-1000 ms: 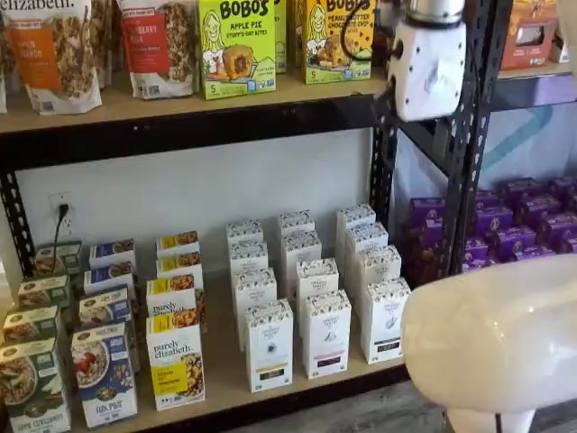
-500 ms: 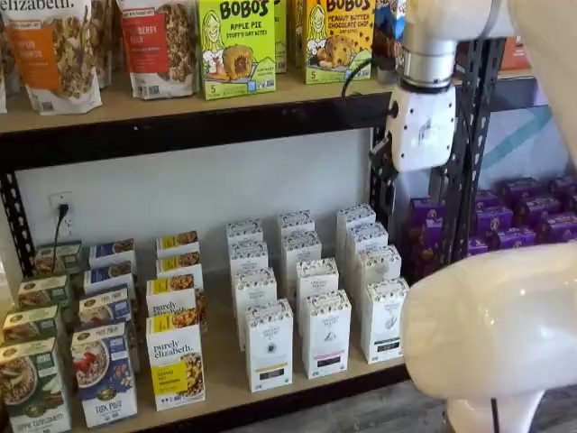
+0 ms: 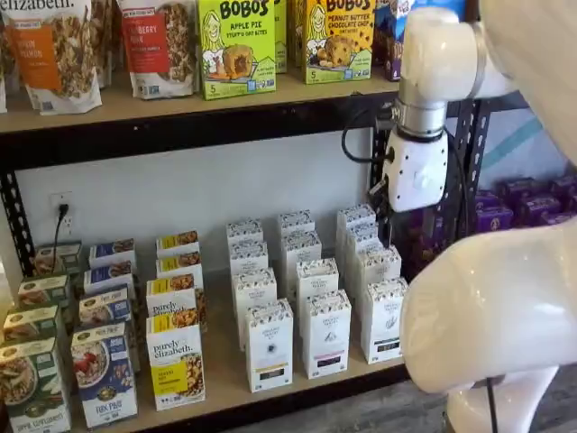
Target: Pick up the white box with a green strip in the middle, on the bottom shelf, the sixth box from the left
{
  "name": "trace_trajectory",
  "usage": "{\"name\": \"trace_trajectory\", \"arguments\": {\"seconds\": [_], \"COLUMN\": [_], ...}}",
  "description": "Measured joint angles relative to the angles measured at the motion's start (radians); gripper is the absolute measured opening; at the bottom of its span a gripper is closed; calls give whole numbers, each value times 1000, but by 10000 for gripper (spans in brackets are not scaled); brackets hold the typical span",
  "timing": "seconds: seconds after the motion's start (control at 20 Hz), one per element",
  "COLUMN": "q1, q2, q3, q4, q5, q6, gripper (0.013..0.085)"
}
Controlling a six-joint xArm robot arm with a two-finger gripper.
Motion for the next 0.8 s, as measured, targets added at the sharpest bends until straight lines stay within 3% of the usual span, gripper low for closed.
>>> {"name": "trace_trajectory", "arguments": {"seconds": [0.3, 0.55, 0.65, 0.8], "q1": [-22, -43, -46, -58], "q2": [128, 221, 258, 328], "q3": [41, 71, 76, 65], "q4": [-64, -63, -106, -109], "q5": [-178, -347, -404, -459], "q6": [20, 8, 42, 36], "gripper": [850, 850, 850, 850]}}
